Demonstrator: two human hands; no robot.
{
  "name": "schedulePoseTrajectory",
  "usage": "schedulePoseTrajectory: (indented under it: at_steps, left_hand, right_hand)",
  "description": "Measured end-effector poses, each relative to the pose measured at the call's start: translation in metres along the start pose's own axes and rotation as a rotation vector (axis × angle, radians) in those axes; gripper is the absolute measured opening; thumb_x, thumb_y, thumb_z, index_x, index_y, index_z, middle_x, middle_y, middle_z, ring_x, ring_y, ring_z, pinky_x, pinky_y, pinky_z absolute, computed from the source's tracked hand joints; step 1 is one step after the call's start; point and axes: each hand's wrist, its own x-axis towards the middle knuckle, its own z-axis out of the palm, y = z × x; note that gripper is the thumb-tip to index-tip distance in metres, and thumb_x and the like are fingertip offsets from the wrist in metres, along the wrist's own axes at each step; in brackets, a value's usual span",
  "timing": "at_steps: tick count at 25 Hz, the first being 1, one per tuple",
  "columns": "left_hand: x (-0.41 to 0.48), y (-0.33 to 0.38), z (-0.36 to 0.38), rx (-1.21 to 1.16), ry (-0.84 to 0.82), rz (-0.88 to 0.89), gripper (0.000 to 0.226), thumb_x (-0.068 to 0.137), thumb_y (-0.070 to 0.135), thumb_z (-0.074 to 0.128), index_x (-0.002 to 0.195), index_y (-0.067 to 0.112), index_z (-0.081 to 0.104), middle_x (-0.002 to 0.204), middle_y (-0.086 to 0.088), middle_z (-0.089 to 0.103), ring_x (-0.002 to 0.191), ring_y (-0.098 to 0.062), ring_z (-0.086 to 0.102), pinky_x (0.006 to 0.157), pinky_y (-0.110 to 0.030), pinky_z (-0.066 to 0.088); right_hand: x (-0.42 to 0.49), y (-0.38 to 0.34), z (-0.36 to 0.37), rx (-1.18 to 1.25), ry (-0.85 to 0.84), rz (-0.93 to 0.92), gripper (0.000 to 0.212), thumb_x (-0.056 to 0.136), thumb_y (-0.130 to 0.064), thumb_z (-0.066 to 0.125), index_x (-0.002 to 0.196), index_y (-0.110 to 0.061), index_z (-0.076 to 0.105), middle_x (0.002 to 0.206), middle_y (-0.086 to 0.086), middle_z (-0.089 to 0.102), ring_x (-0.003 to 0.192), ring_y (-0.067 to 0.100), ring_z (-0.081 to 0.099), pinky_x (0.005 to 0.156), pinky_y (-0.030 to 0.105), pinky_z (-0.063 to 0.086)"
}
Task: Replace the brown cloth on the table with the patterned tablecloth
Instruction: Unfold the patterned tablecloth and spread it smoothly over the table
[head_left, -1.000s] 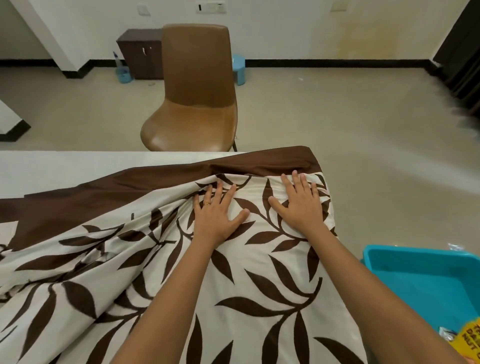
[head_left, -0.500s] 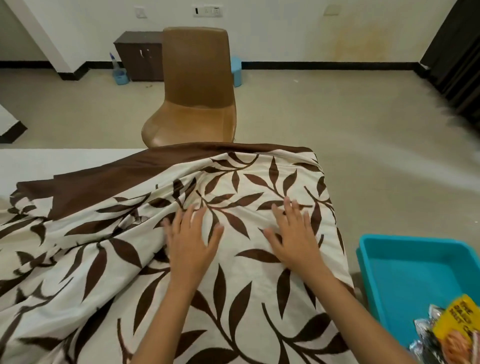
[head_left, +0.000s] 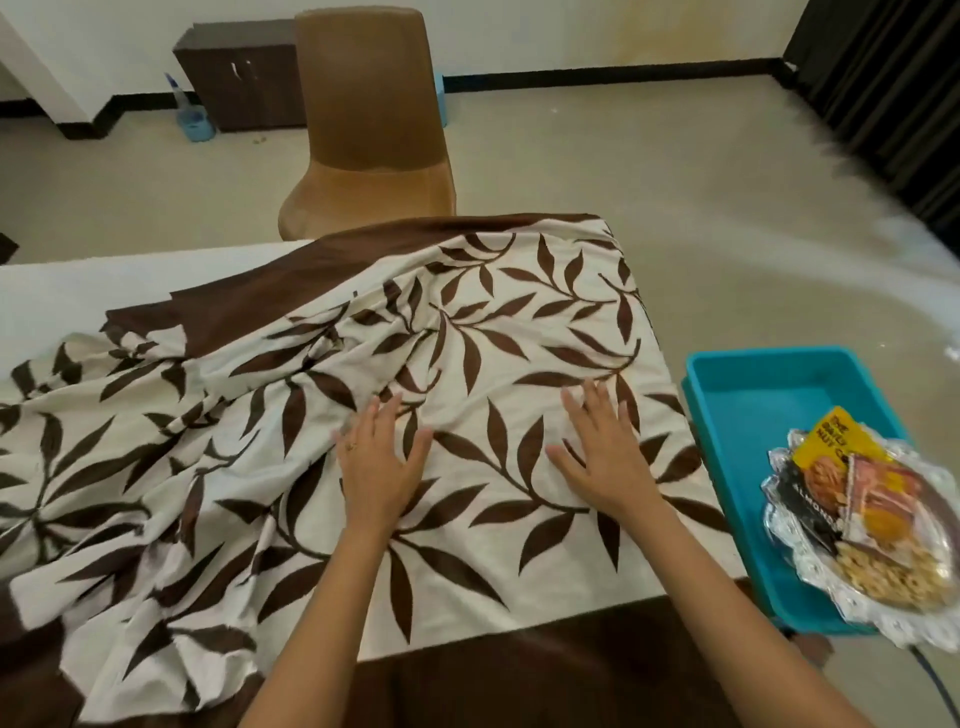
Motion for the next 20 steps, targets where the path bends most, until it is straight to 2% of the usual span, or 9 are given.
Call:
schedulePoseTrajectory:
  at_steps: [2, 4, 6, 9, 11, 14, 15, 17, 20]
  left_hand:
    - [-0.050, -0.012, -0.005, 0.123, -0.012, 0.009, 0.074, 0.087, 0.071, 0.028, 0.144, 0.026, 0.037, 0.155, -0.009, 0.029, 0.145, -0.030, 0.018, 0.116, -0.059, 0.002]
    - [-0.095, -0.024, -0.004, 0.244, -0.121, 0.020, 0.077, 0.085, 0.075, 0.026, 0.148, 0.032, 0.029, 0.159, -0.009, 0.017, 0.146, -0.035, 0.007, 0.112, -0.059, -0.009]
    - [-0.127, -0.038, -0.004, 0.333, -0.176, -0.010, 0.080, 0.083, 0.080, 0.020, 0.151, 0.039, 0.015, 0.161, -0.007, 0.003, 0.146, -0.036, -0.004, 0.107, -0.057, -0.020]
    - [-0.155, -0.062, -0.011, 0.347, -0.187, -0.033, 0.081, 0.081, 0.080, 0.012, 0.151, 0.042, 0.002, 0.161, -0.002, -0.007, 0.146, -0.031, -0.013, 0.105, -0.052, -0.025]
    - [-0.170, -0.079, -0.023, 0.335, -0.219, 0.073, 0.079, 0.083, 0.077, 0.014, 0.152, 0.039, 0.004, 0.161, 0.000, -0.004, 0.147, -0.027, -0.009, 0.111, -0.050, -0.019]
    - [-0.186, -0.094, -0.050, 0.133, -0.165, 0.117, 0.072, 0.089, 0.065, 0.027, 0.149, 0.025, 0.028, 0.158, -0.007, 0.021, 0.147, -0.025, 0.014, 0.119, -0.050, 0.008]
    - [-0.192, -0.100, -0.061, 0.129, -0.062, 0.074, 0.068, 0.090, 0.061, 0.032, 0.145, 0.020, 0.036, 0.154, -0.012, 0.029, 0.144, -0.029, 0.022, 0.117, -0.051, 0.014]
    - [-0.204, -0.118, -0.080, 0.273, 0.122, -0.078, 0.065, 0.089, 0.054, 0.035, 0.141, 0.015, 0.041, 0.152, -0.017, 0.030, 0.141, -0.037, 0.023, 0.114, -0.055, 0.010]
    - [-0.221, -0.152, -0.103, 0.293, 0.126, -0.428, 0.077, 0.084, 0.066, 0.027, 0.149, 0.024, 0.029, 0.159, -0.015, 0.013, 0.143, -0.046, 0.005, 0.110, -0.064, -0.007]
  right_hand:
    - [-0.065, -0.020, 0.013, -0.038, -0.070, -0.019, 0.078, 0.090, -0.067, 0.025, 0.154, -0.028, 0.000, 0.160, 0.002, -0.015, 0.145, 0.016, -0.022, 0.119, 0.044, -0.008]
    - [-0.114, -0.039, 0.037, -0.116, -0.115, -0.008, 0.080, 0.090, -0.068, 0.027, 0.153, -0.029, -0.002, 0.159, 0.004, -0.017, 0.145, 0.019, -0.022, 0.119, 0.046, -0.008]
    - [-0.149, -0.052, 0.058, -0.174, -0.096, 0.048, 0.079, 0.090, -0.070, 0.023, 0.153, -0.028, -0.001, 0.160, 0.005, -0.014, 0.146, 0.020, -0.019, 0.118, 0.046, -0.008]
    - [-0.177, -0.059, 0.068, -0.177, -0.030, 0.099, 0.077, 0.091, -0.071, 0.018, 0.154, -0.028, 0.004, 0.161, 0.005, -0.005, 0.148, 0.020, -0.011, 0.118, 0.046, -0.004]
    - [-0.189, -0.060, 0.069, -0.188, -0.026, 0.098, 0.077, 0.091, -0.072, 0.014, 0.154, -0.028, 0.004, 0.161, 0.005, -0.004, 0.148, 0.020, -0.010, 0.118, 0.045, -0.005]
    - [-0.200, -0.067, 0.066, -0.130, -0.016, 0.123, 0.079, 0.090, -0.072, 0.006, 0.154, -0.026, 0.001, 0.161, 0.005, -0.010, 0.147, 0.021, -0.012, 0.119, 0.045, -0.006]
    - [-0.204, -0.075, 0.065, -0.096, -0.005, 0.133, 0.079, 0.090, -0.071, 0.006, 0.154, -0.025, -0.001, 0.160, 0.006, -0.012, 0.147, 0.021, -0.014, 0.119, 0.044, -0.006]
    - [-0.212, -0.095, 0.069, -0.059, -0.002, 0.094, 0.076, 0.093, -0.067, 0.010, 0.153, -0.024, -0.005, 0.160, 0.005, -0.015, 0.147, 0.020, -0.017, 0.119, 0.042, -0.007]
    - [-0.228, -0.119, 0.088, -0.101, -0.047, -0.003, 0.074, 0.094, -0.066, 0.019, 0.154, -0.027, -0.003, 0.161, 0.003, -0.013, 0.147, 0.020, -0.015, 0.118, 0.045, -0.004]
